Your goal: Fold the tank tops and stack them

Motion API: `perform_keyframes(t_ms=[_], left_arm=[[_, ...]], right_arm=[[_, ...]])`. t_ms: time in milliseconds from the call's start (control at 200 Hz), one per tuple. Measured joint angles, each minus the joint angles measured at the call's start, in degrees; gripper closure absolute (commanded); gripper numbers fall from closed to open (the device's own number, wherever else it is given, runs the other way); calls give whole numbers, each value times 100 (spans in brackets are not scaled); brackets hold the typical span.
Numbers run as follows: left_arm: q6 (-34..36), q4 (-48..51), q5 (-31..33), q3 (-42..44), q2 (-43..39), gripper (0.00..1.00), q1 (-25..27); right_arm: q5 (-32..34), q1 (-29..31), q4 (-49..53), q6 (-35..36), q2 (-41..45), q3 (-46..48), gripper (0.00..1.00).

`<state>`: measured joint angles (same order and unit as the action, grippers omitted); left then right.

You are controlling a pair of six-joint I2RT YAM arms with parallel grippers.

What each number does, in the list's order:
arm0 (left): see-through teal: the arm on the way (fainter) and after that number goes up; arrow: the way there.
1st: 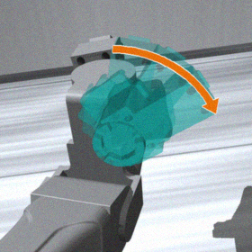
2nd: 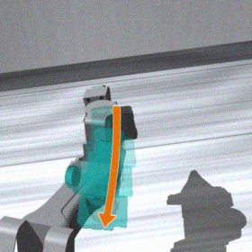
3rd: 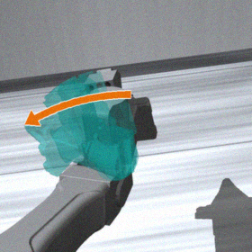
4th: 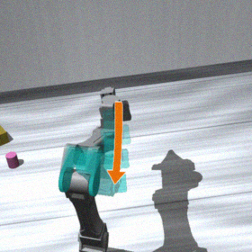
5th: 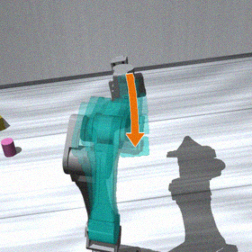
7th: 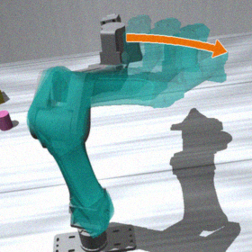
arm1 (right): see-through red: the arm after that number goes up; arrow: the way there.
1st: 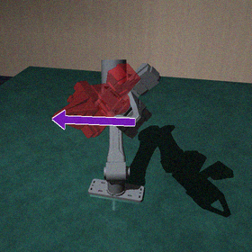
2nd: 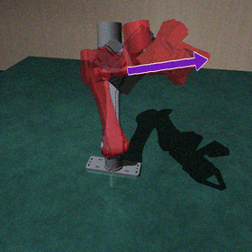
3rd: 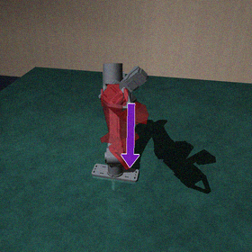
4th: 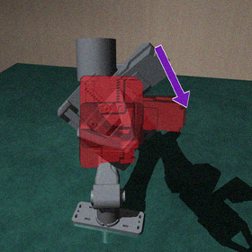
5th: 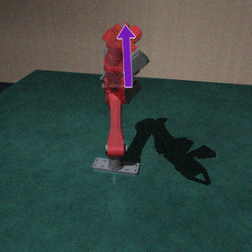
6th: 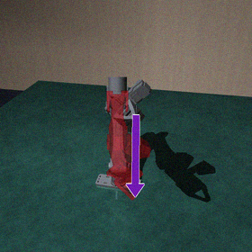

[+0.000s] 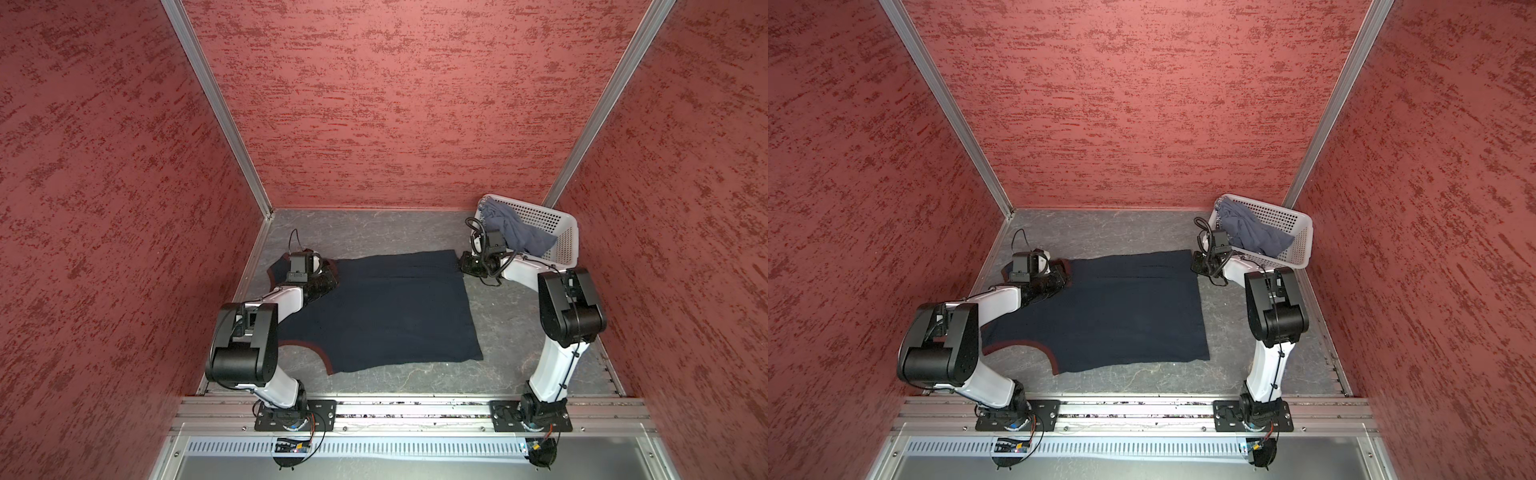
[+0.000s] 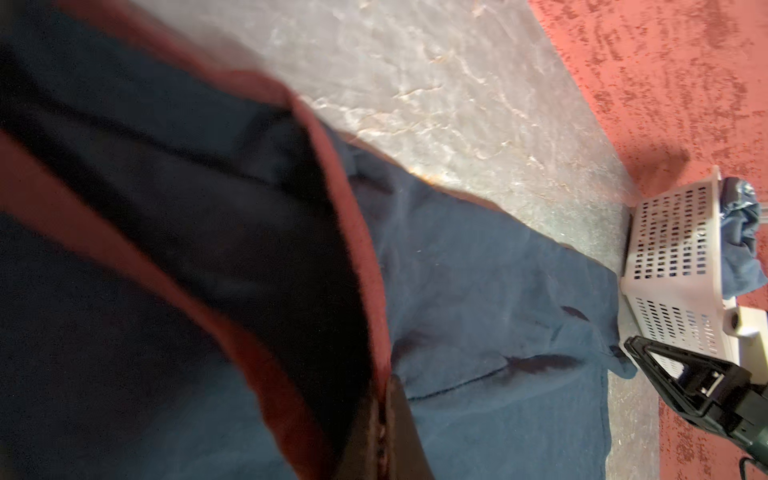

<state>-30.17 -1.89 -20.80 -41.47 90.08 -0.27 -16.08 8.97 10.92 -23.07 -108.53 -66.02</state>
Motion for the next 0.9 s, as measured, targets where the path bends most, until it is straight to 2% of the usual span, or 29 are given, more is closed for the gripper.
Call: perform_keyframes(t_ms=[165, 356, 631, 811, 902], left_arm=[[0, -33, -26, 37, 0, 97, -66], [0, -74, -66, 37, 0, 97, -70], [0, -74, -94, 37, 0, 97, -70], [-2, -122, -129, 122, -83, 97, -136], [-2, -129, -157, 162, -175, 97, -210]], right_arm=[[90, 72, 15, 9, 15, 20, 72], [39, 149, 76, -11, 15, 72, 77], [35, 223, 98, -7, 15, 72, 89], [339, 223, 46, -7, 87, 175, 100], [455, 216, -76, -26, 238, 376, 100]])
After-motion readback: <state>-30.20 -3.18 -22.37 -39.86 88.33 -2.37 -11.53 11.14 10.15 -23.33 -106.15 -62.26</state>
